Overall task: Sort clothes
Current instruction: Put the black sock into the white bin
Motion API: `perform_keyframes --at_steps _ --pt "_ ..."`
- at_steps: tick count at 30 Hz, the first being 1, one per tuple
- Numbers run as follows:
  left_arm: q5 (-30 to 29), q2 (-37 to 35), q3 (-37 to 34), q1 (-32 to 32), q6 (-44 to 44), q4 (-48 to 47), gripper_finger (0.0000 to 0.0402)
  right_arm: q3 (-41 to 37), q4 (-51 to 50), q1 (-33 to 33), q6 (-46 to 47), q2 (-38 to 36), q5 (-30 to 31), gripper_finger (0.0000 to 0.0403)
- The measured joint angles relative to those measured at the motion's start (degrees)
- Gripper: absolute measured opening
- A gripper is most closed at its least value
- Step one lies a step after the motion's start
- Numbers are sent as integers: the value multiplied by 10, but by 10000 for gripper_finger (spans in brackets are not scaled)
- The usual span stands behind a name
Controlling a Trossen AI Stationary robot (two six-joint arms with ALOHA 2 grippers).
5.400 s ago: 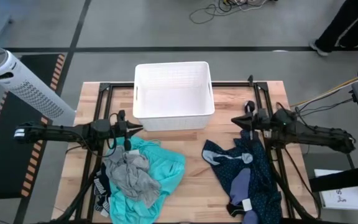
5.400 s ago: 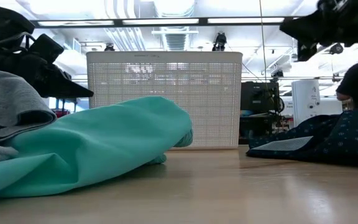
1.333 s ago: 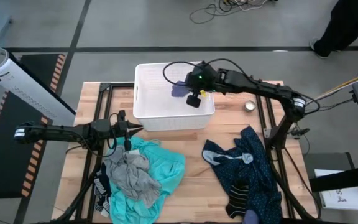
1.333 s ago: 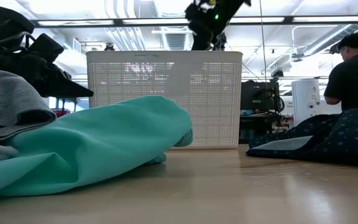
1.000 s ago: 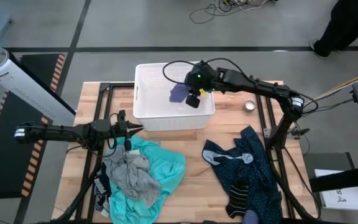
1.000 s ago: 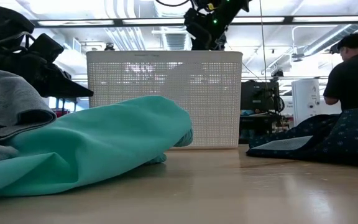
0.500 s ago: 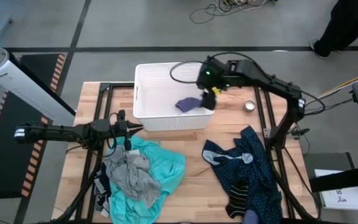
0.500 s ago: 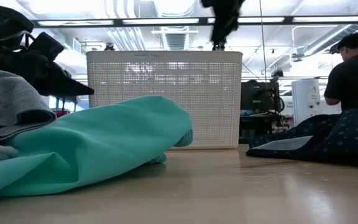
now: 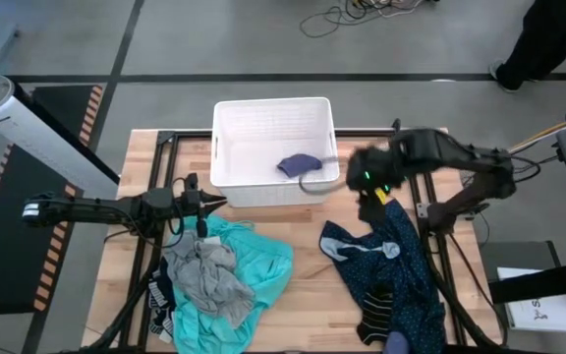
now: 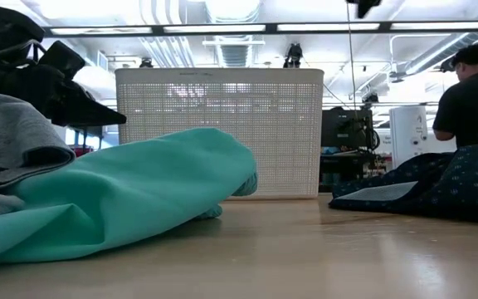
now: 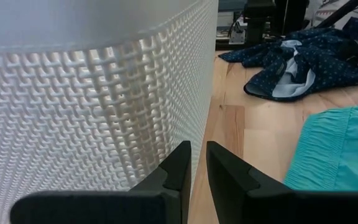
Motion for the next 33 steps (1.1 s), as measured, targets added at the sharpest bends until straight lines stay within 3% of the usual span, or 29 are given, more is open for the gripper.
perform_keyframes --at_steps 5,8,17,25,33 --pt "0 0 0 0 4 2 38 -94 48 104 105 -41 -15 159" --pt "0 0 0 0 4 4 38 -158 119 159 160 -58 -17 175" --pt "4 0 0 0 1 2 38 -378 330 283 308 -86 -99 191" --pt "4 0 0 0 0 0 38 -489 387 326 386 -81 -111 194" --pt "4 0 0 0 0 -2 38 -537 471 338 400 -68 -140 195"
